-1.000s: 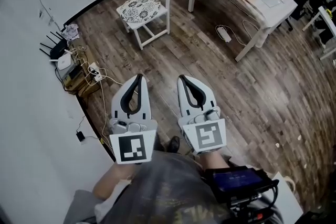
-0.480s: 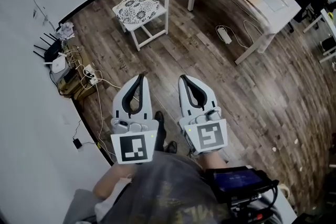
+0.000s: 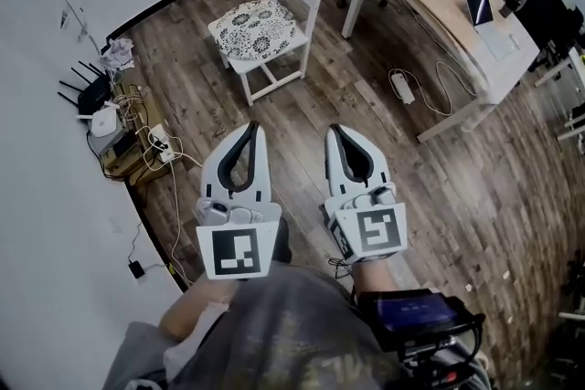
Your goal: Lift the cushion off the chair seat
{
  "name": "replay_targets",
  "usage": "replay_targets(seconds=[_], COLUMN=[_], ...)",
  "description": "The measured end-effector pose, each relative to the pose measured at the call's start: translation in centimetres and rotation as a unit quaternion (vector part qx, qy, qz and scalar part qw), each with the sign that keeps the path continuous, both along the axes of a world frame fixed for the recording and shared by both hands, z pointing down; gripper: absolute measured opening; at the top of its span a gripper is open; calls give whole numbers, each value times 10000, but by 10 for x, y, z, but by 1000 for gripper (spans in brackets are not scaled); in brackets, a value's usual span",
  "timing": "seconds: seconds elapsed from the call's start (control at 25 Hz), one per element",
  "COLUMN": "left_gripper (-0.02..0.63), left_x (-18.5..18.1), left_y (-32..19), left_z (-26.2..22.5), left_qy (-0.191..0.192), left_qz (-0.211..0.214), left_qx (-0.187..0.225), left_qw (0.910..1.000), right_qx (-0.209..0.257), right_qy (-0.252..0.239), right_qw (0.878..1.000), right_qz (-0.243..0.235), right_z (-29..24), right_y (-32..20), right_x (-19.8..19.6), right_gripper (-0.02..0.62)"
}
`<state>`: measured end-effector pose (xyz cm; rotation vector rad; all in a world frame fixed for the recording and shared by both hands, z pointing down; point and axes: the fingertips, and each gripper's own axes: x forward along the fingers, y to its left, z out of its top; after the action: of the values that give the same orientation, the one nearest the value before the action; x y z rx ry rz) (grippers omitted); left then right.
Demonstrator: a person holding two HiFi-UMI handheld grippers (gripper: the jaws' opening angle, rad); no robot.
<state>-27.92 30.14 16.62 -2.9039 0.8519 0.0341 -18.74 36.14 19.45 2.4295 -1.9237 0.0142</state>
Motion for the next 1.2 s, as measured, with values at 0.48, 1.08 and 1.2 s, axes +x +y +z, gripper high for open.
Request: replay_targets(seconds=[0.48, 1.08, 1.2], left_gripper=[6, 6, 6], left_x=[22, 87, 110], left_y=[-73, -122, -136], left_z=[-3, 14, 16], left_qy=[248, -64, -242], left_qz=[11, -205, -298], left_qx=[-106, -163, -153], left_qw=[9996, 9996, 9991], right_qx=[-73, 1, 21], right_qy=[294, 137, 54], right_qw=[9995, 9999, 9998], right_qz=[55, -69, -181], right_z=[-14, 1, 3], right_y=[-60, -119, -135], right_x=[24, 94, 118], right_gripper=[8, 8, 8])
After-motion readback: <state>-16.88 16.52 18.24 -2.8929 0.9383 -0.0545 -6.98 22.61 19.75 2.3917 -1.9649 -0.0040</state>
